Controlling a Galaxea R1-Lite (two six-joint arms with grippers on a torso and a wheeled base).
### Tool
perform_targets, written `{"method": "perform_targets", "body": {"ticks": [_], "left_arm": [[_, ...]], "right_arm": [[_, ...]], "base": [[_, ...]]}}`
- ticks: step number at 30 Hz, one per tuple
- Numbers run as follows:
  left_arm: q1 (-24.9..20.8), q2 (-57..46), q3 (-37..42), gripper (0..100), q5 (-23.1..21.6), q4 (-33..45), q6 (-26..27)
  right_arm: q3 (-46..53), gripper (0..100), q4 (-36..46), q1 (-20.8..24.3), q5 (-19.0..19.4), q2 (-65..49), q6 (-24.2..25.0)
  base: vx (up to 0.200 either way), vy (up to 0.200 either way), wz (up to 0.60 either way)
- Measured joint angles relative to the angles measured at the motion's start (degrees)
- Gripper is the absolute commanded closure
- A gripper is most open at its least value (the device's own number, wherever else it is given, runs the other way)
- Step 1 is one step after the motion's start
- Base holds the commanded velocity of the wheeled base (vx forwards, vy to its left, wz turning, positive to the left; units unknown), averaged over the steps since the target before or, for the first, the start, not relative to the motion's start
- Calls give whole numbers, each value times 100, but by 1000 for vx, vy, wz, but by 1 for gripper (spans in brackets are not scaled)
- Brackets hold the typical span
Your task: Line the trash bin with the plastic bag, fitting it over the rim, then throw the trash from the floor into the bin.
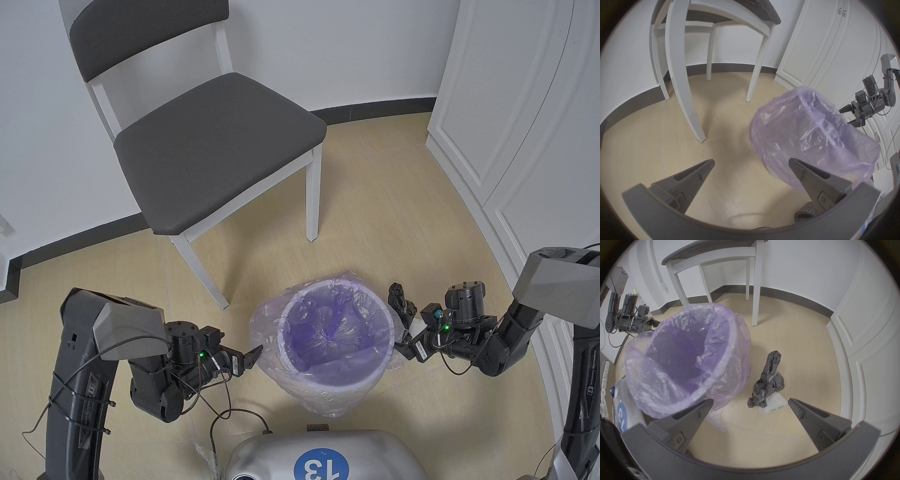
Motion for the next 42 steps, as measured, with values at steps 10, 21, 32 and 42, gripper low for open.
{"method": "perform_targets", "body": {"ticks": [10,21,32,42], "left_arm": [[17,183,-1119,0,0,1378,5],[-16,297,-2721,0,126,2923,13],[-49,-286,-1410,0,238,1958,-33],[-234,-1180,968,0,240,-40,-50]], "right_arm": [[-898,0,395,11,13,674,2],[-2230,0,1341,-96,27,951,18],[-1213,0,1128,-226,30,399,55],[1017,0,-286,-416,150,-792,60]], "base": [[0,0,0],[0,0,0],[0,0,0],[0,0,0]]}}
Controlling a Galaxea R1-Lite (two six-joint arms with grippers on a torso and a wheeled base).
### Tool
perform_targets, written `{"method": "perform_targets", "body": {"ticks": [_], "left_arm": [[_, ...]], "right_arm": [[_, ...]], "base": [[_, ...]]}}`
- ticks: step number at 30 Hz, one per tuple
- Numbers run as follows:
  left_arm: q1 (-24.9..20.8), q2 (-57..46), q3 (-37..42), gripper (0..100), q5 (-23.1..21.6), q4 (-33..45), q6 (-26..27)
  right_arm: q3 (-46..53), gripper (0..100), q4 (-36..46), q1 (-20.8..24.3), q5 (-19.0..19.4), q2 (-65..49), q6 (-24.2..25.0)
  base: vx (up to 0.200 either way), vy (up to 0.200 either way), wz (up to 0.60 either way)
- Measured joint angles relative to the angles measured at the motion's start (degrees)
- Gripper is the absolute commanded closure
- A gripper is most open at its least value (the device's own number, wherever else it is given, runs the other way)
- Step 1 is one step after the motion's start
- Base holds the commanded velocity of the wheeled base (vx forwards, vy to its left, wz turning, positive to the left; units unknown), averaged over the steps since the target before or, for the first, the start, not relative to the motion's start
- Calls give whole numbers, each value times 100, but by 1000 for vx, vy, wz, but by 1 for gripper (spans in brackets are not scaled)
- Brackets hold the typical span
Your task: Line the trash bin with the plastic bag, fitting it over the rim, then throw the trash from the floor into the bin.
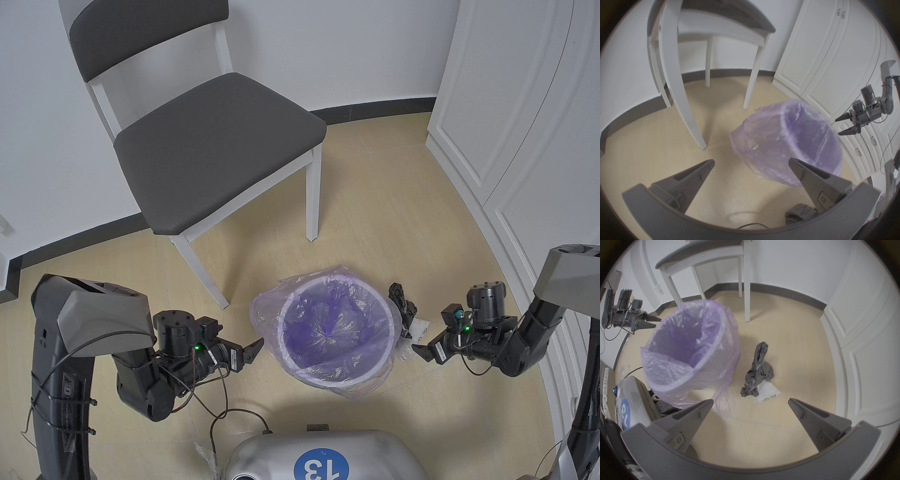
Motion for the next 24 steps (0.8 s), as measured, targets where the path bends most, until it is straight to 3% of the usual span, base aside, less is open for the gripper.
{"method": "perform_targets", "body": {"ticks": [7,13,18,24], "left_arm": [[-44,-355,601,0,15,-551,-5],[183,-424,645,0,-246,-564,11],[455,-123,59,0,-492,-485,39],[692,339,-1051,0,-895,216,38]], "right_arm": [[979,0,-1610,-69,15,-424,351],[1613,0,-2065,-96,-60,-763,627],[1853,0,-2087,-94,-201,-1000,695],[1958,0,-2108,-85,-362,-1174,714]], "base": [[0,0,0],[0,0,0],[0,0,0],[0,0,0]]}}
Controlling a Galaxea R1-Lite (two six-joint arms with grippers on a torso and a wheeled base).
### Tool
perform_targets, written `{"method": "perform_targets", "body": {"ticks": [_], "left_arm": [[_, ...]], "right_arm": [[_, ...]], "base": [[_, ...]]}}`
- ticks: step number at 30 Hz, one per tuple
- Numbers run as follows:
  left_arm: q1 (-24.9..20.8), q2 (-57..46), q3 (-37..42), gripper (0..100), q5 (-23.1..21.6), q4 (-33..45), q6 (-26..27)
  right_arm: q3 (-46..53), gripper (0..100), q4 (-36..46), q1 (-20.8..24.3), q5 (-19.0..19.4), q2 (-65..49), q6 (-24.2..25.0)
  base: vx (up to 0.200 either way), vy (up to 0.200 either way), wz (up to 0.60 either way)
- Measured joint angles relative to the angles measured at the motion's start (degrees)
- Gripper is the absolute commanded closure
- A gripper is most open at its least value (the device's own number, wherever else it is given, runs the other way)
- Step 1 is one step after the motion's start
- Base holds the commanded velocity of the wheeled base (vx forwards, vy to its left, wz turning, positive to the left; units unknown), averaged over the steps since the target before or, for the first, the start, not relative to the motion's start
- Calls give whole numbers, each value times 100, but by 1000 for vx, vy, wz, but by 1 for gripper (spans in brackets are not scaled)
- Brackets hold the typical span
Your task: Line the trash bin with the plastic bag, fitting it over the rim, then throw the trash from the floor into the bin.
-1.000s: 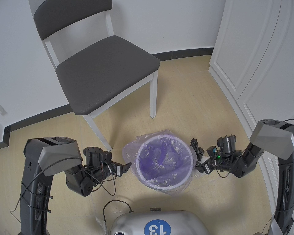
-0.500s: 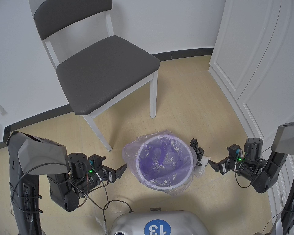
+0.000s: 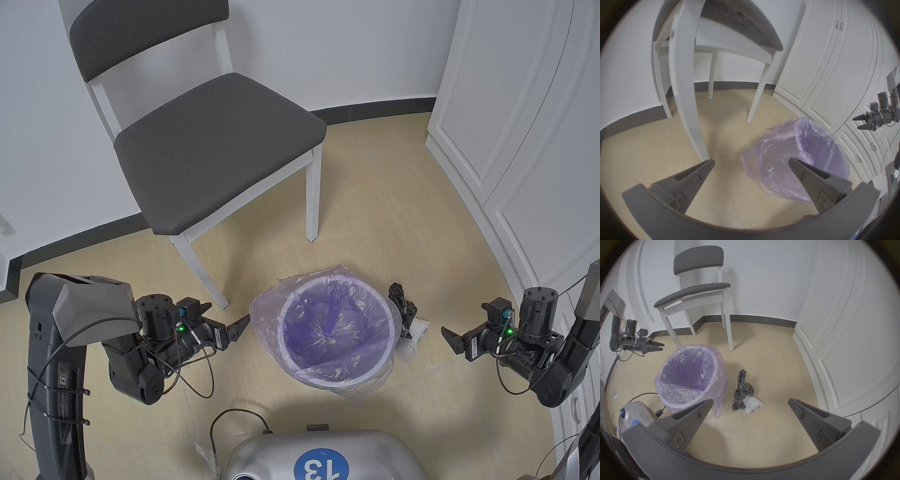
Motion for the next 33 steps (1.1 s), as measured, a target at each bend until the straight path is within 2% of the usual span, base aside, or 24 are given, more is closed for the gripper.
{"method": "perform_targets", "body": {"ticks": [7,14,19,22,26,33], "left_arm": [[88,475,-1369,0,-317,1097,4],[-72,905,-2938,0,-396,3185,260],[-210,1219,-4062,0,-323,4158,555],[-290,1470,-4623,0,-233,4479,667],[-367,1715,-4975,0,-167,4609,725],[-276,1702,-4418,0,-95,4234,722]], "right_arm": [[-54,0,11,39,-88,-127,4],[-260,0,32,173,-118,-149,4],[-306,0,29,234,-123,-134,9],[-315,0,29,265,-126,-121,6],[-325,0,38,319,-129,-105,6],[-358,0,44,507,-154,-79,4]], "base": [[0,0,0],[0,0,0],[0,0,0],[0,0,0],[0,0,0],[0,0,0]]}}
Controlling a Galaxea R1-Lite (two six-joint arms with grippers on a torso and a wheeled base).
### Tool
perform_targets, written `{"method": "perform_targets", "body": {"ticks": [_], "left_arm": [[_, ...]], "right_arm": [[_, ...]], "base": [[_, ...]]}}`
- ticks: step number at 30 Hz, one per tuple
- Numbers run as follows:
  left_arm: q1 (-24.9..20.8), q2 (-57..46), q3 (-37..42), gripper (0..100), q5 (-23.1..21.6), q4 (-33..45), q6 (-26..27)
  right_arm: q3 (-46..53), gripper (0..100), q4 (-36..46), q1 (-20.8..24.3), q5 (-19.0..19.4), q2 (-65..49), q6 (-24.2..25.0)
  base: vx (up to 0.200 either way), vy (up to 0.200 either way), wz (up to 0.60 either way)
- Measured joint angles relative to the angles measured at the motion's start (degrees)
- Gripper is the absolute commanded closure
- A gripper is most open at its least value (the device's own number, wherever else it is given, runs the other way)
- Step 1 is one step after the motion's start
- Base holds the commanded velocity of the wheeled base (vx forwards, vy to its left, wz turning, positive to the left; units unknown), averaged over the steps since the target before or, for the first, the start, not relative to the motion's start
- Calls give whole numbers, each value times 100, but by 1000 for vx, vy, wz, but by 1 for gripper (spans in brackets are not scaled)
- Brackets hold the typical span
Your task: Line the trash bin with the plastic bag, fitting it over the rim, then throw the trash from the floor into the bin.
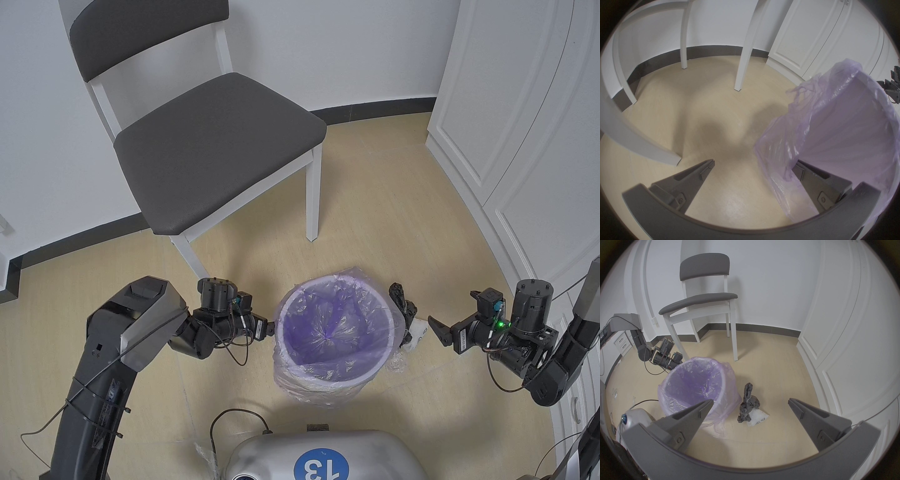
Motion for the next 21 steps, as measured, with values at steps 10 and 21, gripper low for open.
{"method": "perform_targets", "body": {"ticks": [10,21], "left_arm": [[232,-974,1825,0,-191,-1864,-901],[215,-2253,3878,0,-215,-3401,-1241]], "right_arm": [[0,0,35,122,-139,16,-4],[-450,0,1168,79,-85,13,-257]], "base": [[0,0,0],[0,0,0]]}}
